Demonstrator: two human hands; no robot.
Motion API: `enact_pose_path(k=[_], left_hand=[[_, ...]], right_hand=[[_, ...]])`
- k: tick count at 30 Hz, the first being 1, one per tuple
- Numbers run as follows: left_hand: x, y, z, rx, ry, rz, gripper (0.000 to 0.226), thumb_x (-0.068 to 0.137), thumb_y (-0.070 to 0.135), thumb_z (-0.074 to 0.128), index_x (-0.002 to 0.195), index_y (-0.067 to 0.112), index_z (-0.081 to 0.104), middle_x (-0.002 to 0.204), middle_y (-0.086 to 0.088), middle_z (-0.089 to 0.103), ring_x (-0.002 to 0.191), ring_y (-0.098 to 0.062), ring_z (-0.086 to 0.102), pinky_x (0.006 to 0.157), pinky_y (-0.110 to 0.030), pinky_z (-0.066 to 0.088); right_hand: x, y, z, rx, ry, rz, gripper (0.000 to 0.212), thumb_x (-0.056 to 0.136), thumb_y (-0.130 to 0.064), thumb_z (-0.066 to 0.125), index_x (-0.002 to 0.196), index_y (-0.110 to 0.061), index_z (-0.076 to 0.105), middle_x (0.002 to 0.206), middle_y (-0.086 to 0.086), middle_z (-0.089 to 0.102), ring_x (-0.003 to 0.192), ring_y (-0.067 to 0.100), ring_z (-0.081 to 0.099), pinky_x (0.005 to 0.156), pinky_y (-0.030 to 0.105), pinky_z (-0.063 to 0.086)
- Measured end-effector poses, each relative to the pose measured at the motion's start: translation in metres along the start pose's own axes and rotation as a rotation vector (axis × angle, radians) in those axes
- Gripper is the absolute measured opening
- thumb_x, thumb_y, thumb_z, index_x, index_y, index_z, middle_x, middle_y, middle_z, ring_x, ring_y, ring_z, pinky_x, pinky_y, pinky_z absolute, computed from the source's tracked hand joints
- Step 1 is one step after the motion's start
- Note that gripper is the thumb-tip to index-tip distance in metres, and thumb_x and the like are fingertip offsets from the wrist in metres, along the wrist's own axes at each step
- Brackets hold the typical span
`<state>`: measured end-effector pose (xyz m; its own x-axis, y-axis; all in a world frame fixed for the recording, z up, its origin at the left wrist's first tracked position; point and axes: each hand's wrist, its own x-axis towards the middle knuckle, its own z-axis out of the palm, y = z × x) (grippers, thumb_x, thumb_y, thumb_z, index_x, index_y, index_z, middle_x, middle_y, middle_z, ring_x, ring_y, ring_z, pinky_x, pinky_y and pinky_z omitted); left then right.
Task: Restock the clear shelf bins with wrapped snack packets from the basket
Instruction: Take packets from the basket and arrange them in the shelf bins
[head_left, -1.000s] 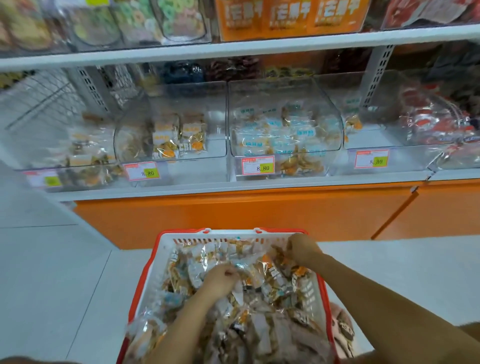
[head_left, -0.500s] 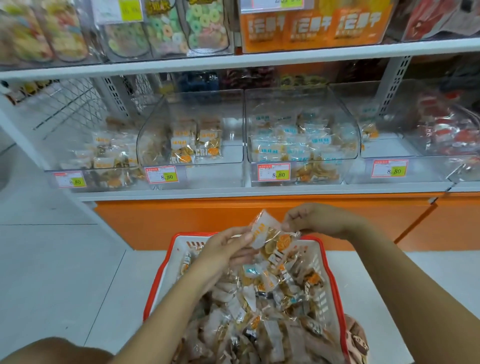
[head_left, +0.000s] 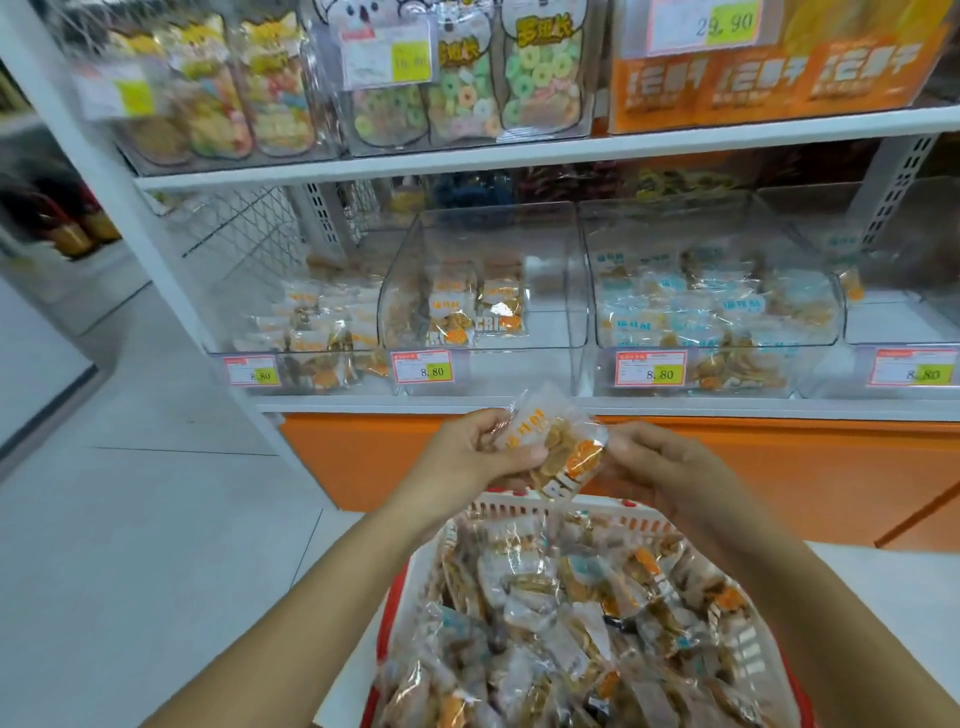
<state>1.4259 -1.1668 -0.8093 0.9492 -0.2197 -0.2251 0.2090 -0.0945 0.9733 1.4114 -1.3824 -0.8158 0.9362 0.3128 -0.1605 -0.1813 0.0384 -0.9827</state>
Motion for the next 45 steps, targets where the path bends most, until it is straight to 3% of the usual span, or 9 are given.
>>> enact_pose_path(k=[5, 10, 14, 20, 27, 34, 38, 41, 45], left_hand=[[0.001, -0.004, -0.015, 0.094, 0.144, 0.088, 0.038, 0.076, 0.01, 0.077, 0.111, 0.014, 0.061, 0.101, -0.005, 0.072, 0.089, -0.023, 0.067, 0.08, -0.032, 0.055], [0.001, 0.002, -0.037, 0.315, 0.227, 0.188, 0.043, 0.069, 0.014, 0.084, 0.095, 0.032, 0.055, 0.091, 0.006, 0.069, 0.075, -0.012, 0.064, 0.072, -0.029, 0.054], [0.0, 0.006, -0.06, 0.4, 0.27, 0.266, 0.04, 0.07, 0.016, 0.084, 0.094, 0.034, 0.058, 0.086, 0.011, 0.065, 0.066, -0.001, 0.056, 0.066, -0.02, 0.05], [0.006, 0.004, -0.108, 0.307, 0.485, 0.33, 0.055, 0.079, 0.021, 0.076, 0.126, 0.034, 0.051, 0.119, 0.011, 0.063, 0.106, 0.006, 0.057, 0.089, -0.018, 0.049], [0.027, -0.012, -0.157, 0.551, 0.712, 0.22, 0.054, 0.094, 0.029, 0.057, 0.145, 0.022, 0.039, 0.144, 0.002, 0.046, 0.132, -0.016, 0.042, 0.102, -0.023, 0.033], [0.045, -0.027, -0.174, 0.627, 0.623, 0.132, 0.062, 0.095, 0.019, 0.054, 0.15, 0.019, 0.025, 0.158, 0.004, 0.021, 0.143, -0.016, 0.026, 0.11, -0.017, 0.015], [0.049, -0.03, -0.174, 0.651, 0.592, 0.156, 0.067, 0.093, 0.017, 0.055, 0.151, 0.023, 0.023, 0.159, 0.008, 0.015, 0.138, -0.021, 0.037, 0.11, -0.037, 0.035], [0.05, -0.029, -0.174, 0.657, 0.592, 0.158, 0.066, 0.093, 0.015, 0.055, 0.15, 0.02, 0.024, 0.159, 0.007, 0.014, 0.144, -0.014, 0.024, 0.112, -0.032, 0.03], [0.046, -0.029, -0.176, 0.725, 0.582, 0.112, 0.064, 0.095, 0.018, 0.054, 0.151, 0.021, 0.023, 0.159, 0.009, 0.012, 0.138, -0.017, 0.036, 0.103, -0.014, 0.002]], right_hand=[[0.006, -0.009, 0.022, -0.2, 0.035, 0.013, 0.034, 0.071, -0.036, 0.068, 0.1, -0.018, 0.072, 0.097, 0.0, 0.074, 0.095, 0.015, 0.069, 0.089, 0.028, 0.049], [0.038, -0.038, 0.046, -0.435, 0.073, -0.087, 0.075, 0.05, -0.038, 0.078, 0.122, -0.038, 0.054, 0.102, -0.007, 0.067, 0.093, 0.005, 0.065, 0.086, 0.028, 0.054], [0.07, -0.064, 0.07, -0.929, -0.061, -0.144, 0.051, 0.067, -0.038, 0.082, 0.111, -0.047, 0.058, 0.089, -0.013, 0.065, 0.082, -0.004, 0.059, 0.081, 0.024, 0.048], [0.129, -0.101, 0.117, -1.213, -0.189, -0.265, 0.025, 0.076, -0.042, 0.077, 0.093, -0.031, 0.062, 0.075, -0.015, 0.054, 0.068, 0.003, 0.048, 0.055, 0.022, 0.031], [0.237, -0.135, 0.175, -0.912, -0.044, -0.333, 0.03, 0.077, -0.027, 0.08, 0.1, -0.012, 0.067, 0.086, 0.0, 0.068, 0.063, 0.012, 0.065, 0.059, 0.029, 0.056], [0.307, -0.122, 0.22, -1.549, -0.253, -0.068, 0.023, 0.084, -0.029, 0.072, 0.075, -0.009, 0.065, 0.069, 0.001, 0.061, 0.066, 0.018, 0.06, 0.052, 0.025, 0.042], [0.321, -0.106, 0.231, -1.65, -0.423, 0.133, 0.015, 0.093, -0.019, 0.062, 0.094, -0.005, 0.065, 0.084, 0.003, 0.064, 0.073, 0.017, 0.062, 0.07, 0.026, 0.054], [0.321, -0.099, 0.234, -1.848, -0.43, 0.104, 0.012, 0.093, -0.016, 0.06, 0.083, -0.01, 0.063, 0.076, -0.001, 0.06, 0.059, 0.01, 0.053, 0.043, 0.014, 0.042], [0.313, -0.098, 0.234, -2.004, -0.429, 0.03, 0.018, 0.088, -0.018, 0.067, 0.099, -0.005, 0.065, 0.093, 0.004, 0.063, 0.088, 0.018, 0.064, 0.075, 0.026, 0.05]])
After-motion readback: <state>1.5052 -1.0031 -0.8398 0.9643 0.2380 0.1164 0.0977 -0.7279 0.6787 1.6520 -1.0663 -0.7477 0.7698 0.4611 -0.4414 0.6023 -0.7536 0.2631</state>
